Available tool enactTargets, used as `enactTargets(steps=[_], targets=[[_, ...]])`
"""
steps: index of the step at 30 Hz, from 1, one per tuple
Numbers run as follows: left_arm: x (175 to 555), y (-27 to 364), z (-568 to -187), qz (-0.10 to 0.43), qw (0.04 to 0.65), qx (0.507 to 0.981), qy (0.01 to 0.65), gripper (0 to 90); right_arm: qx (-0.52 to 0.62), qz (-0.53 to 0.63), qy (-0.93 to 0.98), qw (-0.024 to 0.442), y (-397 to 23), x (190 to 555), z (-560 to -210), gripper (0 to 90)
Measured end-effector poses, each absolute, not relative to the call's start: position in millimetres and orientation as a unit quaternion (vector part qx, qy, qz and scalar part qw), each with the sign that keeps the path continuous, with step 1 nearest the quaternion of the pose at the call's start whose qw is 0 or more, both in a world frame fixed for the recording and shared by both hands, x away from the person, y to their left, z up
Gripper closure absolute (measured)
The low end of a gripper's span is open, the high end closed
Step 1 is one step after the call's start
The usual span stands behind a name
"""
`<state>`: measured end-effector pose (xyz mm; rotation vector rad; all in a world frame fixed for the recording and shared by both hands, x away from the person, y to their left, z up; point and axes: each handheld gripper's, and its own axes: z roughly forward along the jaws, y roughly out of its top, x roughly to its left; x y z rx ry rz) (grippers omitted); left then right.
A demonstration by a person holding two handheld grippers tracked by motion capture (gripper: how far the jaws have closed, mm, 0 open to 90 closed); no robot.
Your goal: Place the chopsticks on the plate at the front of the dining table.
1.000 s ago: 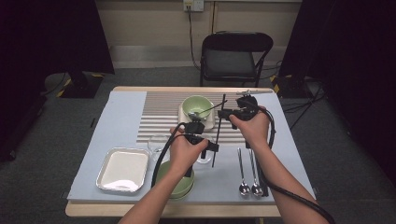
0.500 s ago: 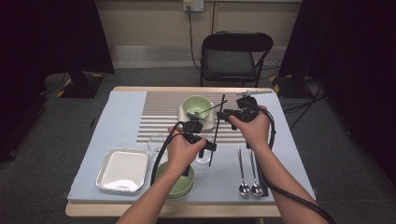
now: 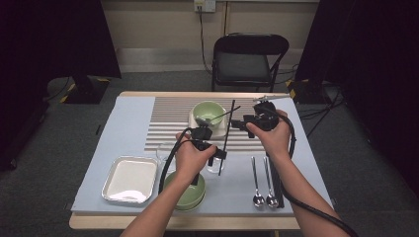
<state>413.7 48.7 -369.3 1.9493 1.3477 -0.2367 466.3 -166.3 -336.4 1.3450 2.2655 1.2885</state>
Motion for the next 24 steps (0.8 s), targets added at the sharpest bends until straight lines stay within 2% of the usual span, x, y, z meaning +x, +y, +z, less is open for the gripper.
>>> enactTargets(steps=[8,24], targets=[[414,52,-368,-0.089,0.370,0.760,0.526,86.7,0.454,0.438,0.768,0.113,-172,466,-340,28.6],[416,63,-364,-0.081,0.370,0.760,0.528,86.7,0.460,0.424,0.773,0.106,-185,463,-360,19.2]])
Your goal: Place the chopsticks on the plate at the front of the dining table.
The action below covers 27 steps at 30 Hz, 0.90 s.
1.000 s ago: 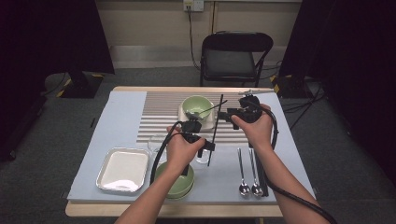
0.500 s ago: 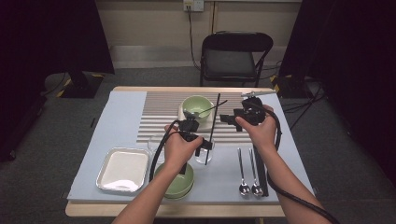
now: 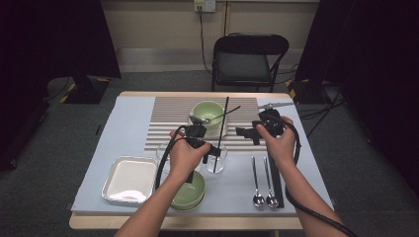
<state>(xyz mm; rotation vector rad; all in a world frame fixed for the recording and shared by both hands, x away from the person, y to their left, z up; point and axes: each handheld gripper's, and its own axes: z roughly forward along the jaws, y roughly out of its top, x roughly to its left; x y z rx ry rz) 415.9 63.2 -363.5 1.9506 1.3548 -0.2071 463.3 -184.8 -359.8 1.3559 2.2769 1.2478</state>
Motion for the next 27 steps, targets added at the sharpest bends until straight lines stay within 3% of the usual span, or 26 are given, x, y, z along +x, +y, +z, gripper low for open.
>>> enactTargets(steps=[27], targets=[[419,88,-354,-0.069,0.368,0.752,0.543,86.7,0.467,0.395,0.783,0.116,-206,458,-389,20.2]])
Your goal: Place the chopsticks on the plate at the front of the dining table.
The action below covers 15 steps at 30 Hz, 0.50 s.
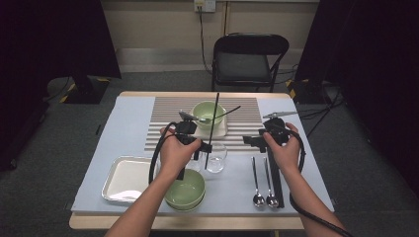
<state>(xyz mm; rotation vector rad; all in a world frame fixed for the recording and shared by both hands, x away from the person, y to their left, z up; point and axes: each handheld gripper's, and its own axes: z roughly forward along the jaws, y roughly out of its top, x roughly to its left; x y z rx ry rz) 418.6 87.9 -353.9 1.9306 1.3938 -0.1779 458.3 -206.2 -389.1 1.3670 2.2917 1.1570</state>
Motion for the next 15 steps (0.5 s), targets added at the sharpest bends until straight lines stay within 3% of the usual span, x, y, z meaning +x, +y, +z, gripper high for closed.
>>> enactTargets(steps=[15], targets=[[420,95,-353,-0.064,0.367,0.748,0.549,86.7,0.467,0.387,0.786,0.121,-217,455,-399,20.2]])
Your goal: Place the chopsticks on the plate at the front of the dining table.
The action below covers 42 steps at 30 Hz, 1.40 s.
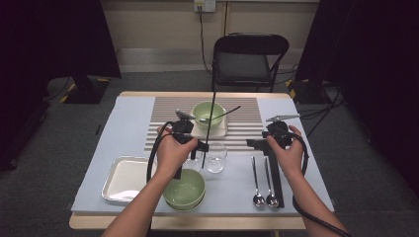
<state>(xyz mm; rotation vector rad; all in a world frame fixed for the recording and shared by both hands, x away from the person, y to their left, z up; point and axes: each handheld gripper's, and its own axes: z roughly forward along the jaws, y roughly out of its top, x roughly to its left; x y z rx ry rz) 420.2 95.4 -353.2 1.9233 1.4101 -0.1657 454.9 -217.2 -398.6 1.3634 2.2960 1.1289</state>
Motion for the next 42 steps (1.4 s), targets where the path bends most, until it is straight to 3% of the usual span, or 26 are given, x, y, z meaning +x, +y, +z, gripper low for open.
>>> enactTargets(steps=[42], targets=[[429,117,-345,-0.060,0.363,0.737,0.567,86.8,0.478,0.379,0.782,0.126,-250,447,-423,20.6]])
